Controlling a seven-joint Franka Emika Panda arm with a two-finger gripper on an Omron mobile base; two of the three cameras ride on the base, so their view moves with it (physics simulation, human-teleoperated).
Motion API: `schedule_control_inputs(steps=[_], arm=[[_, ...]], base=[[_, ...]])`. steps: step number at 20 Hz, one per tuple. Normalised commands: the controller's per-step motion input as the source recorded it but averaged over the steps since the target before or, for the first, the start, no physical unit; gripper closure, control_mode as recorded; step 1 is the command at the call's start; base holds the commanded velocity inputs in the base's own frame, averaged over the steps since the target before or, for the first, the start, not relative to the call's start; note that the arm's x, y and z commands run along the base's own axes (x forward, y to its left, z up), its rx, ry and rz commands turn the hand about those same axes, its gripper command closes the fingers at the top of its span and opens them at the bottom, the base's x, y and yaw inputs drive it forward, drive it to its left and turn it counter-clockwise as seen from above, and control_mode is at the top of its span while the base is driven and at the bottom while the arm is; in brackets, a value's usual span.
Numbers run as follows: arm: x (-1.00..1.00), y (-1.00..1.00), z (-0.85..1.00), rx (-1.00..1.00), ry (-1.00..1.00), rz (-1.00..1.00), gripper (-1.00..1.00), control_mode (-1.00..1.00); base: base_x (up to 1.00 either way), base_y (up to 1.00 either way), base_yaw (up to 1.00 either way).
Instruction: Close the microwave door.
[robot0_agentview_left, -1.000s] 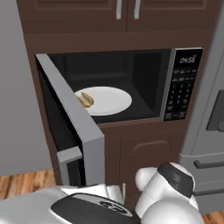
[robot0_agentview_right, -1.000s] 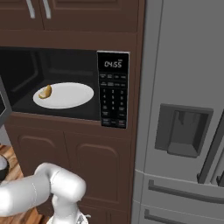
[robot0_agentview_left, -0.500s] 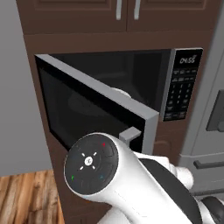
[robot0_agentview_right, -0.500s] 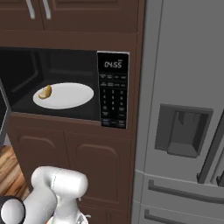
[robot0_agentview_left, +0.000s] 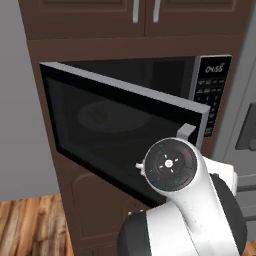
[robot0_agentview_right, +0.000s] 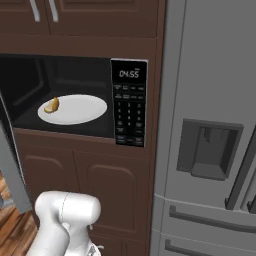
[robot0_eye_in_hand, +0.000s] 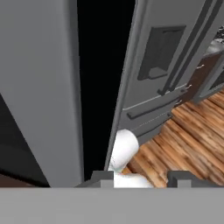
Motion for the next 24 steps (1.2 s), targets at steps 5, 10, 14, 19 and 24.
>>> schedule_control_inputs(steps=[5,10,14,19,24], arm=[[1.00,0.00,0.00,0.00,-0.15,-0.11,-1.00,-1.00],[1.00,0.00,0.00,0.00,-0.16,-0.06,-1.00,-1.00],[1.00,0.00,0.00,0.00,-0.15,-0.04,-1.00,-1.00],[1.00,0.00,0.00,0.01,-0.17,-0.01,-1.00,-1.00],[1.00,0.00,0.00,0.00,-0.17,0.00,-1.00,-1.00]], base=[[0.00,0.00,0.00],[0.00,0.00,0.00],[0.00,0.00,0.00],[0.00,0.00,0.00],[0.00,0.00,0.00]])
